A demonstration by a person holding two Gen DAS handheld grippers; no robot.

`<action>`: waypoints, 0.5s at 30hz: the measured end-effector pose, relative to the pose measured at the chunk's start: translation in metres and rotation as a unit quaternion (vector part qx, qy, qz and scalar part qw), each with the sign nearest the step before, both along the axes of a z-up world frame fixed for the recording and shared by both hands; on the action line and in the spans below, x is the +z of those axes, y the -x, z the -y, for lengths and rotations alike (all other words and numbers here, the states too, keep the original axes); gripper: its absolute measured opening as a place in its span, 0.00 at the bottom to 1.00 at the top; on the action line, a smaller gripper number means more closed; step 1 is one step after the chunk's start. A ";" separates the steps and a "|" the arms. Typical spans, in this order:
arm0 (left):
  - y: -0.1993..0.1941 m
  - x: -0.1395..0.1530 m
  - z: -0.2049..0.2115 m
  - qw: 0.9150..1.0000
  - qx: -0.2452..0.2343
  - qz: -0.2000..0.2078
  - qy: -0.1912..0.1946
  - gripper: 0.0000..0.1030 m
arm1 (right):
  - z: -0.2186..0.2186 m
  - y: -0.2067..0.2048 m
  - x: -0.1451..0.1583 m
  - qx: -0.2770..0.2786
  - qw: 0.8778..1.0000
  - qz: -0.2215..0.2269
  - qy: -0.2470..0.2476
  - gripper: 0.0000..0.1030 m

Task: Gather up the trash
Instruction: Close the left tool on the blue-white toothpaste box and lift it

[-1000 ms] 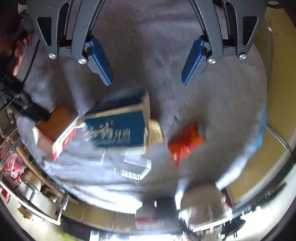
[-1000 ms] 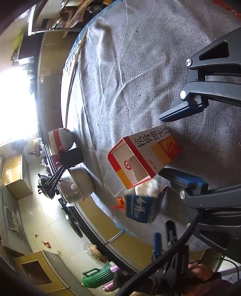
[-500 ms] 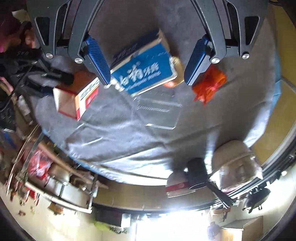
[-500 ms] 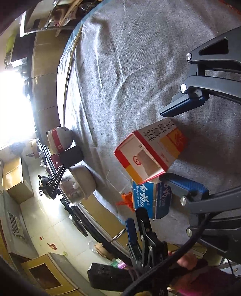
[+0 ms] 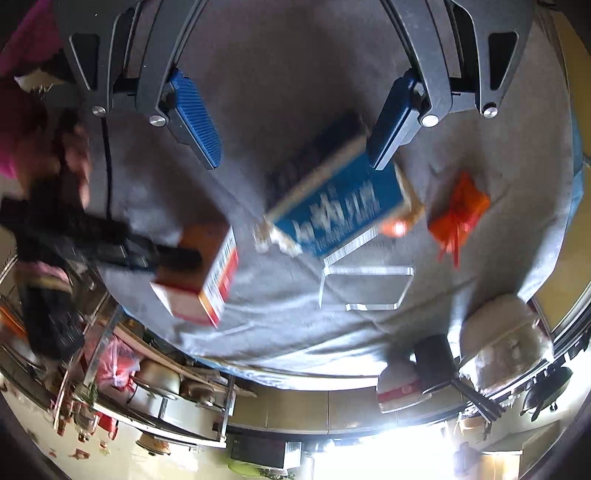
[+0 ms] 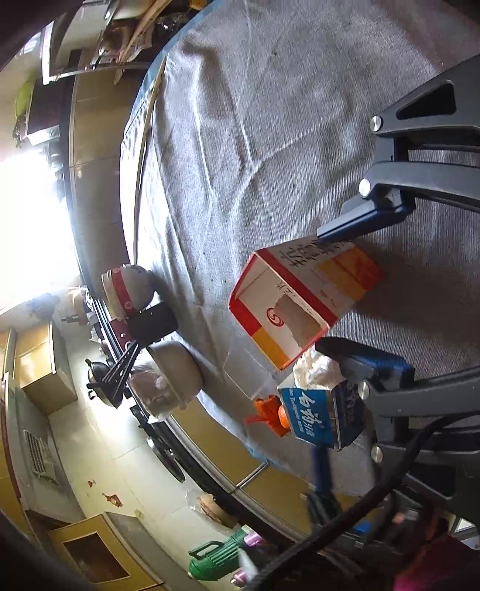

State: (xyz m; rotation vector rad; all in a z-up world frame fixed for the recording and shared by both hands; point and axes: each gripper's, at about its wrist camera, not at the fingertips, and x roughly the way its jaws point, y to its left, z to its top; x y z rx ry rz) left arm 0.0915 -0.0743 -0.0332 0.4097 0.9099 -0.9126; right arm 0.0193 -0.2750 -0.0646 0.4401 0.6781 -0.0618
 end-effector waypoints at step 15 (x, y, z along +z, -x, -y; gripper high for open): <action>-0.055 0.020 0.020 0.999 -0.028 0.040 0.004 0.80 | -0.003 0.006 -0.004 0.010 1.000 -0.014 -0.007 0.54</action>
